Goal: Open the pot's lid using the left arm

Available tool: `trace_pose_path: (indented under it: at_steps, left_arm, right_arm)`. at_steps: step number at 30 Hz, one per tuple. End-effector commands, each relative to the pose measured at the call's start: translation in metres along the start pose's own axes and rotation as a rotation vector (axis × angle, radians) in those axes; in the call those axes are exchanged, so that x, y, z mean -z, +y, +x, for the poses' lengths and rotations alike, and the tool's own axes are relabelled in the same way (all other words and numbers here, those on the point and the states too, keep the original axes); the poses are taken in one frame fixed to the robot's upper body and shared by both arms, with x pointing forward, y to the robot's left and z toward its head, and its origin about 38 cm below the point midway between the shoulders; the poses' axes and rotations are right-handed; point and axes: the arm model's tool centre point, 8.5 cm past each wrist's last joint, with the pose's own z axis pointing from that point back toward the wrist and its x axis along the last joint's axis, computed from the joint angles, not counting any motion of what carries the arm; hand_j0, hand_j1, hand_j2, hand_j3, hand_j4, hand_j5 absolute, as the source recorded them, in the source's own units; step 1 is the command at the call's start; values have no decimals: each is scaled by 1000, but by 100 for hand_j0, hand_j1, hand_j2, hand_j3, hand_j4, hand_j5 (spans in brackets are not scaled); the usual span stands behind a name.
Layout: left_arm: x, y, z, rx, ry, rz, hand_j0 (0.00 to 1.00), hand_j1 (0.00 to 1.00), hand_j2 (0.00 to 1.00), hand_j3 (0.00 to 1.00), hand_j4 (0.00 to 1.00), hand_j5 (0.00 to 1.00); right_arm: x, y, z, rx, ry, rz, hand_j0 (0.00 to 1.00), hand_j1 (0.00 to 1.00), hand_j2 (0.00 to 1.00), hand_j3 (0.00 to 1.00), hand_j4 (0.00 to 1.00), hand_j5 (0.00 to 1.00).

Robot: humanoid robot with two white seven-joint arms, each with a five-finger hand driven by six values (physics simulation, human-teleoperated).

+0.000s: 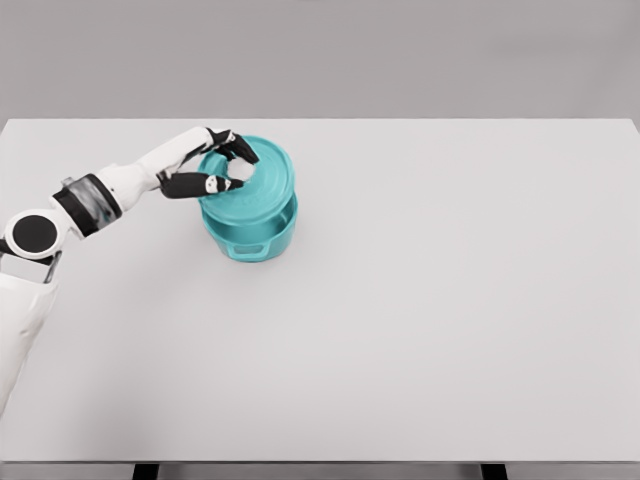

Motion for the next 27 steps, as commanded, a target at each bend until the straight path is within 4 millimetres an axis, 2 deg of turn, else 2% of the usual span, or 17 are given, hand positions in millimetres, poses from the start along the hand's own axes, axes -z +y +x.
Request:
trace_pose_path:
  at_steps: [1, 27]
  left_arm:
    - [-2, 2, 1, -3, -4, 8, 52, 52, 52, 52, 52, 52]
    - [-37, 21, -17, 2, 57, 72, 52, 52, 52, 52, 52, 52]
  right_arm:
    - [0, 0, 0, 0, 0, 0, 100, 100, 100, 100, 100, 100]
    - [0, 0, 0, 0, 0, 0, 100, 100, 100, 100, 100, 100]
